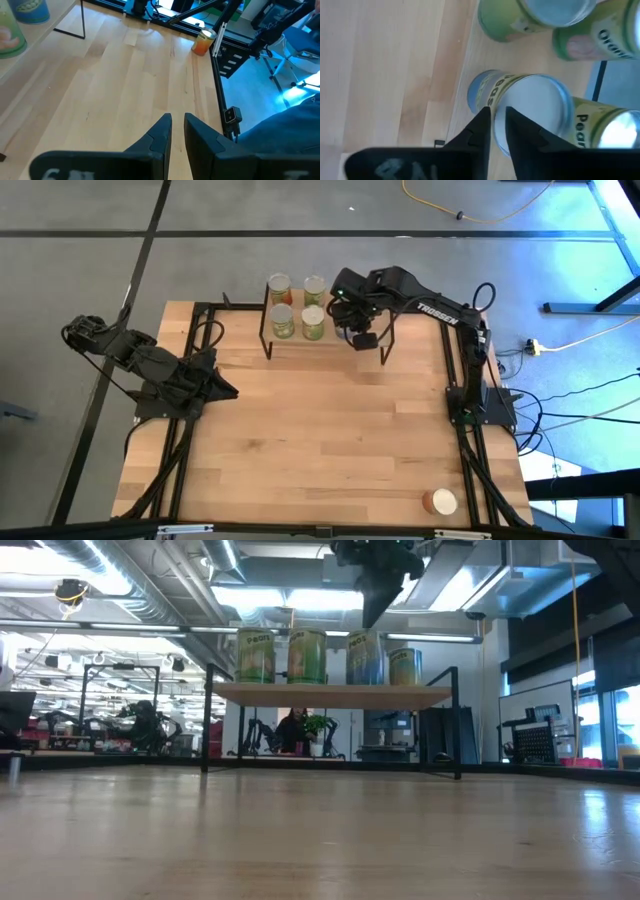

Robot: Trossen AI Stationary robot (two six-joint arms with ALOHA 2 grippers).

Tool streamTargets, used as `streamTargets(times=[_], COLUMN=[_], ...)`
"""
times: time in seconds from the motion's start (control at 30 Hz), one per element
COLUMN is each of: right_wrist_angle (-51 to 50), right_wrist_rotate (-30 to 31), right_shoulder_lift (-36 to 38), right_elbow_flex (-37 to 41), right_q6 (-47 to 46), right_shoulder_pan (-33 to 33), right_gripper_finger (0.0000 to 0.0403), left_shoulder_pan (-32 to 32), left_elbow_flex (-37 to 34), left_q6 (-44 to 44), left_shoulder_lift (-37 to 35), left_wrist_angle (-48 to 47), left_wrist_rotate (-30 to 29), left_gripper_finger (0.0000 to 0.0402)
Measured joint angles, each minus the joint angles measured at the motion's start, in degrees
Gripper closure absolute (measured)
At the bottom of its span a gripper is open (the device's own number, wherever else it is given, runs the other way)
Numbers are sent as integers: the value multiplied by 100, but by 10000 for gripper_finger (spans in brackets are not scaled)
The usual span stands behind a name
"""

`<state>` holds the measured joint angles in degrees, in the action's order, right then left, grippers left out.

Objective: Pick and place cans onto a shelf
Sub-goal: Put the canned pineapples on the shelf

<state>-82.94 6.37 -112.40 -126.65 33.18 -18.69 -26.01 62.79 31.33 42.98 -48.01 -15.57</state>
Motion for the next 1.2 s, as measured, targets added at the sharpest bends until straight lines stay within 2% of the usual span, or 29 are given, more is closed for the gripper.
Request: streamTargets(times=[0.13,0.4,0.6,0.97,1.2], right_wrist_angle=[-166,-729,-715,-698,-703], right_wrist_rotate=[2,2,-125,-2287,-2451], right_shoulder_lift=[0,55,698,1806,2471], right_elbow_flex=[-164,-829,-789,-607,360], right_q6=[4,-21,-404,-2415,-3722], right_shoulder_pan=[56,474,1027,2050,2887], right_gripper_finger=[327,328,328,328,328], left_shoulder_pan=[1,1,1,1,-1], left_elbow_flex=[1,1,0,0,0], left_q6=[0,0,0,-261,-345], left_shoulder_lift=[1,0,1,11,13], left_wrist_angle=[0,-1,-28,-63,-65], left_wrist_rotate=[2,2,2,13,155], left_gripper_finger=[358,358,358,358,358])
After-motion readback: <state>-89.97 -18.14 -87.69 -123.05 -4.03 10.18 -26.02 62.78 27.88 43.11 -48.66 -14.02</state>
